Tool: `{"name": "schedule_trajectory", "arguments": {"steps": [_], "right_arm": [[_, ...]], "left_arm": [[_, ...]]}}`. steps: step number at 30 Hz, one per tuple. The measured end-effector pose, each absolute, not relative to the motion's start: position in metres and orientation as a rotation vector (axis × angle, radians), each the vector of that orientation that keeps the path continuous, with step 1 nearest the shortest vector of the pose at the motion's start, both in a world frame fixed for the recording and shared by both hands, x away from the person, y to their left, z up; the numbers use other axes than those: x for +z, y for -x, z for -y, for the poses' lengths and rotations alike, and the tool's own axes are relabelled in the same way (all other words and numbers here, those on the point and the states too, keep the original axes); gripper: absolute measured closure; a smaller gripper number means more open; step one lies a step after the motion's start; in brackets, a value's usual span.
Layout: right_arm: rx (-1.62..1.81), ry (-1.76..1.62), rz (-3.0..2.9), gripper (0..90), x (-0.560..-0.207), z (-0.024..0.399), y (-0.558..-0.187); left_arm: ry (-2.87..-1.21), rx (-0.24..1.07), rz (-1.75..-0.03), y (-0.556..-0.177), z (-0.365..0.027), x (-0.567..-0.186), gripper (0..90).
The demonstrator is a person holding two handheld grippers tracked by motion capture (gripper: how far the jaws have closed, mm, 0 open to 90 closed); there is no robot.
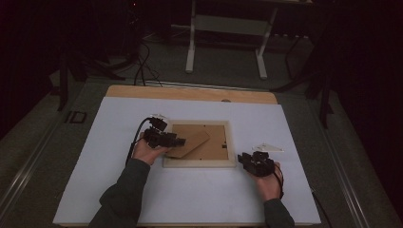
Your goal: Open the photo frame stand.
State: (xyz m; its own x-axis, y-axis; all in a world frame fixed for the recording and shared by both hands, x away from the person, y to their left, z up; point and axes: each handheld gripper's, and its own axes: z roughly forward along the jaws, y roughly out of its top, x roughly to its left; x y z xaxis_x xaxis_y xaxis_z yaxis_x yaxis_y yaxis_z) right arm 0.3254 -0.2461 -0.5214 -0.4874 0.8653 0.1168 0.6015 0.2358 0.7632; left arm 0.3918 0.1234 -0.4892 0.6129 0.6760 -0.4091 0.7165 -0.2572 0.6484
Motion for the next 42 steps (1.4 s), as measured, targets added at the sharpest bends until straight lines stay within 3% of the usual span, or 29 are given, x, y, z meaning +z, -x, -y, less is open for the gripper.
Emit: {"name": "schedule_trajectory", "arguments": {"steps": [18,42], "right_arm": [[1.119,-1.353,-2.183,70.9,-0.520,0.246,-0.325],[1.120,-1.362,-2.194,70.4,-0.523,0.246,-0.325]], "left_arm": [[-2.053,-0.214,-1.074,-0.401,-0.106,-0.507,40.0],[-2.129,-0.156,-1.055,-0.398,-0.099,-0.504,42.2]]}}
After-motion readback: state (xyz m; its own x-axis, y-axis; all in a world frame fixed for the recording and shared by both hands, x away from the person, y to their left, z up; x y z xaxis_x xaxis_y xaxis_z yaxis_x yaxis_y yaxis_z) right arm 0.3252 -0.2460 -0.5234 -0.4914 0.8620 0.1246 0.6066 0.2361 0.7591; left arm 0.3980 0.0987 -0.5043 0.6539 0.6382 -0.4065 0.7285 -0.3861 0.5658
